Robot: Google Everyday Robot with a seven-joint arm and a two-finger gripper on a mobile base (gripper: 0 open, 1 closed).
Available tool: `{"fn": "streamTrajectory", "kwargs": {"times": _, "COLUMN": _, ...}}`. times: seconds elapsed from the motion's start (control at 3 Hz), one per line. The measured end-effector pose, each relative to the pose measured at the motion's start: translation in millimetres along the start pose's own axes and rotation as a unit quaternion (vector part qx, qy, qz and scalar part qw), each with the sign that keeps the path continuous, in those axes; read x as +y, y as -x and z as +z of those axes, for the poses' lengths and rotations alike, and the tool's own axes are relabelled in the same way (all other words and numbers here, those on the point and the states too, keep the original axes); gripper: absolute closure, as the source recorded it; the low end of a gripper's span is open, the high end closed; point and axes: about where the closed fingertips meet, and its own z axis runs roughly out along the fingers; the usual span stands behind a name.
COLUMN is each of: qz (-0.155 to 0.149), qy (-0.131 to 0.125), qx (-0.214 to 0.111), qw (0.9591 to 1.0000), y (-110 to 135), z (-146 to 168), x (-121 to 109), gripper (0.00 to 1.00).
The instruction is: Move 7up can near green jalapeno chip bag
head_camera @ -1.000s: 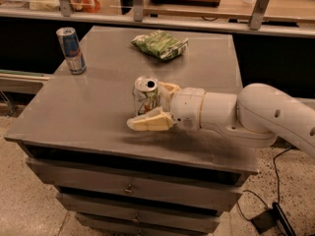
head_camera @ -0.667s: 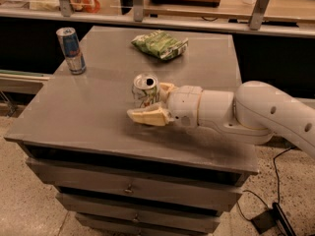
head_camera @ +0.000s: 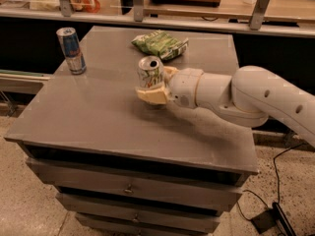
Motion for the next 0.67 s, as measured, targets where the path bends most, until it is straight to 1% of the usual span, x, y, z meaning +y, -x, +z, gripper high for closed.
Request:
{"fn": "streamTrajectory", "kwargs": {"times": 0.33, "qz": -0.021, "qy": -0.053, "qx": -0.003, "qw": 0.9984, "y": 0, "z": 7, "x": -49, "gripper": 1.0}}
{"fn": "streamTrajectory", "kwargs": {"times": 0.67, "qz": -0.041, "qy": -0.106, "qx": 0.003, "qw": 0.9935, "y": -3, "z": 7, "x": -95, "gripper": 1.0}}
